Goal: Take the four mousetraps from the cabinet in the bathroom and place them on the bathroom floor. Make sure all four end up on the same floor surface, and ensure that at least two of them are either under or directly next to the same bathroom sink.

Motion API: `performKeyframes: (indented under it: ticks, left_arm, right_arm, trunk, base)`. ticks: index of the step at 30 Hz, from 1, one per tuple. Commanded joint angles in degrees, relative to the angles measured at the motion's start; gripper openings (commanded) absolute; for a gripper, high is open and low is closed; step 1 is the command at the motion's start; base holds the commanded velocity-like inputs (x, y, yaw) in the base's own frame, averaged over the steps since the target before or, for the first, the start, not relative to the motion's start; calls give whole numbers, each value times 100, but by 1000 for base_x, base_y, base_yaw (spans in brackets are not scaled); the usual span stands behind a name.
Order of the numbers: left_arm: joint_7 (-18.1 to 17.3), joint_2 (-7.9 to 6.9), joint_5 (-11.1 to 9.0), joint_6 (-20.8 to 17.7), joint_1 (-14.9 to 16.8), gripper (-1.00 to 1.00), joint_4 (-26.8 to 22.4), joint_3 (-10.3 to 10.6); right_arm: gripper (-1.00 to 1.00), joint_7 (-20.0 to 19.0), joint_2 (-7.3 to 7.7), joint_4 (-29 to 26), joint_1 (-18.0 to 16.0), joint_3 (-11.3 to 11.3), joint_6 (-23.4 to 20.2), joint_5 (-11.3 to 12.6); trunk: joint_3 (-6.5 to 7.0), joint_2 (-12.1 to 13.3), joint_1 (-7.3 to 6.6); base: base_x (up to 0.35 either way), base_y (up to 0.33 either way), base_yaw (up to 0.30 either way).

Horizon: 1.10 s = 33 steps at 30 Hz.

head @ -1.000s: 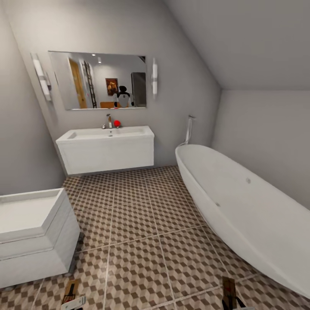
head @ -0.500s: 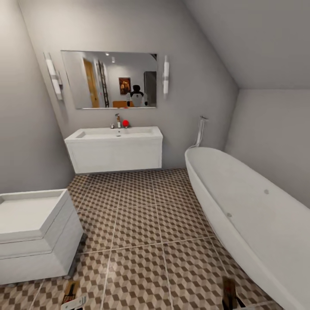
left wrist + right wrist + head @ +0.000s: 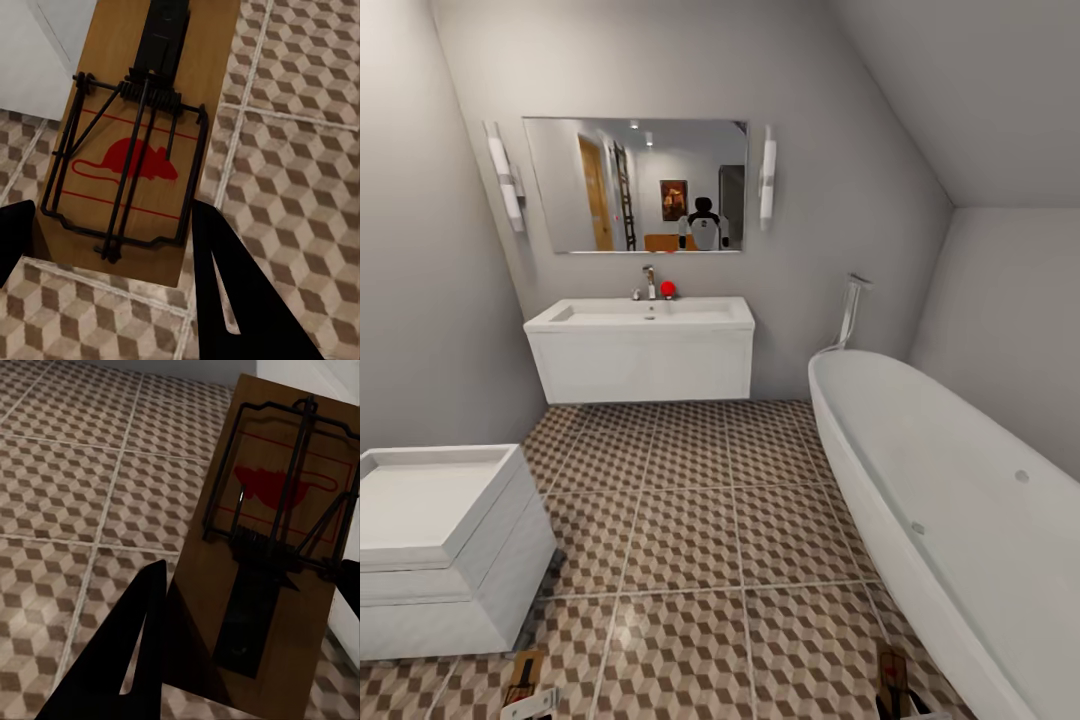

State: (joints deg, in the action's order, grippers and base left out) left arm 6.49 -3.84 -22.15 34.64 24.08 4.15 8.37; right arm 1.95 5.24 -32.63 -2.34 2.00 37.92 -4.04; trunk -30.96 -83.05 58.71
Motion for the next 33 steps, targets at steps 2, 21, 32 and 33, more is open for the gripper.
performKeyframes:
  ticks: [2, 21, 32, 33]
  left_arm:
    - [19, 1, -8, 26, 9, -100, 18, 51]
    - [19, 5, -8, 26, 9, -100, 19, 51]
    - [19, 6, -8, 26, 9, -100, 18, 51]
    - [19, 6, -8, 26, 9, -100, 19, 51]
  right_arm:
    - [-100, 8, 4, 3, -3, 11, 13, -20]
    - [-100, 8, 4, 3, -3, 17, 13, -24]
    - [-100, 8, 4, 3, -3, 17, 13, -26]
    - [-100, 8, 4, 3, -3, 16, 13, -26]
  trunk:
    - [-6, -3, 2]
    - [-6, -3, 2]
    - [-6, -3, 2]
    - [-6, -3, 2]
  base:
    - [231, -8, 24]
    - [231, -1, 73]
    - [231, 0, 0]
    - [231, 0, 0]
